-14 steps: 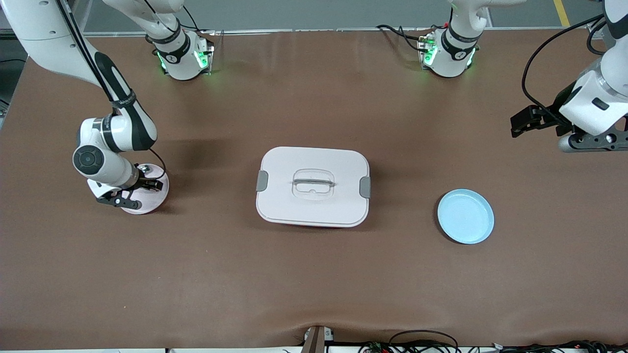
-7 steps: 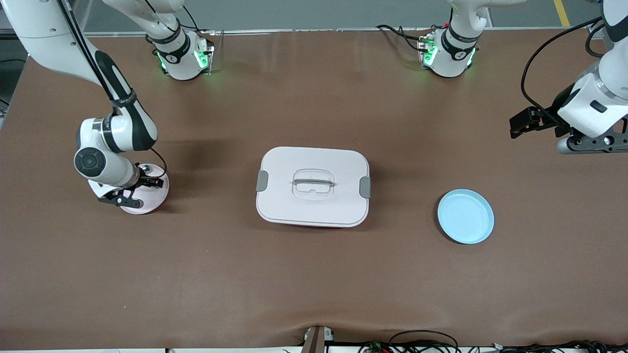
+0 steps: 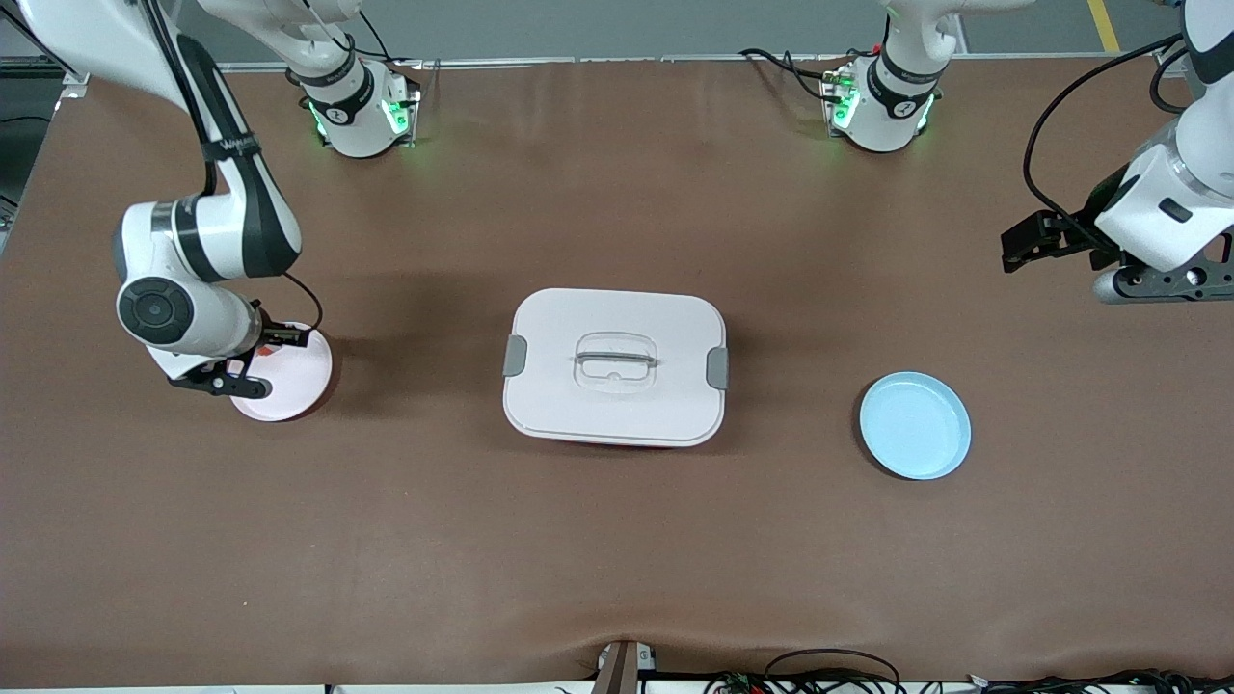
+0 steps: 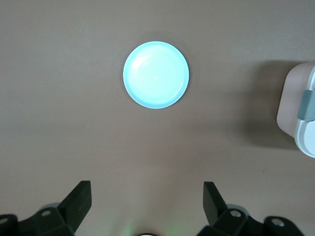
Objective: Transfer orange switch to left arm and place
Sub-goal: 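Carry the orange switch with the right gripper above the white box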
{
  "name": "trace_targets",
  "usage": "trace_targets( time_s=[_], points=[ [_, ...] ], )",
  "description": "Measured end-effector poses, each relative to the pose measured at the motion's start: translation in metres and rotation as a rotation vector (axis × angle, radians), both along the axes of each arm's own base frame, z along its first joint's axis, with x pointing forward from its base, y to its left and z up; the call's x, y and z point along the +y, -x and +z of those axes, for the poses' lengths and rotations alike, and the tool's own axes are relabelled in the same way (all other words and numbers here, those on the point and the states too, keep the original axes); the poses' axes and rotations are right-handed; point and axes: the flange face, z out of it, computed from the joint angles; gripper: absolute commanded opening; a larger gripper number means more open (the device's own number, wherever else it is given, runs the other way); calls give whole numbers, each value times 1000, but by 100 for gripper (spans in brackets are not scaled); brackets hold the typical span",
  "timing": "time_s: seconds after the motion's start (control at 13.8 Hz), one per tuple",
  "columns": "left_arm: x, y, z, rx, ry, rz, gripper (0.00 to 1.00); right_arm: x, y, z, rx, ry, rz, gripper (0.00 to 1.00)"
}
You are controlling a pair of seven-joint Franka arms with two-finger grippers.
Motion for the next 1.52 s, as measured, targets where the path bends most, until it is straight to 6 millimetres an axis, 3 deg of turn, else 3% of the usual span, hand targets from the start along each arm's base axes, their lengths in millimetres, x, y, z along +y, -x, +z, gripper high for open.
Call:
trace_targets(
  time_s=[0.29,0.51,0.72,0.87,1.08,1.3,1.52],
  points=[
    [0,-3,-6,10,0,0,100,64,-9,113,78,-89,-27,28],
    [1,-3,-7,10,-2,1,100,113,0,159,109,-157,-166,29],
    [1,-4,-6,9,-3,2,100,192,17,191,170,-285,-387,29],
    [1,-4,-6,8,-4,2,100,231,24,203,236,-351,-514,28],
    [2,-5,-6,4,-3,3,100,282,18,210,268,-444,-693,28],
    [0,-5,-7,3,-1,1,100,330,7,206,283,-544,-893,28],
    [-14,-4,-6,2,74,-8,100,386,11,202,245,-584,-1033,28]
  ],
)
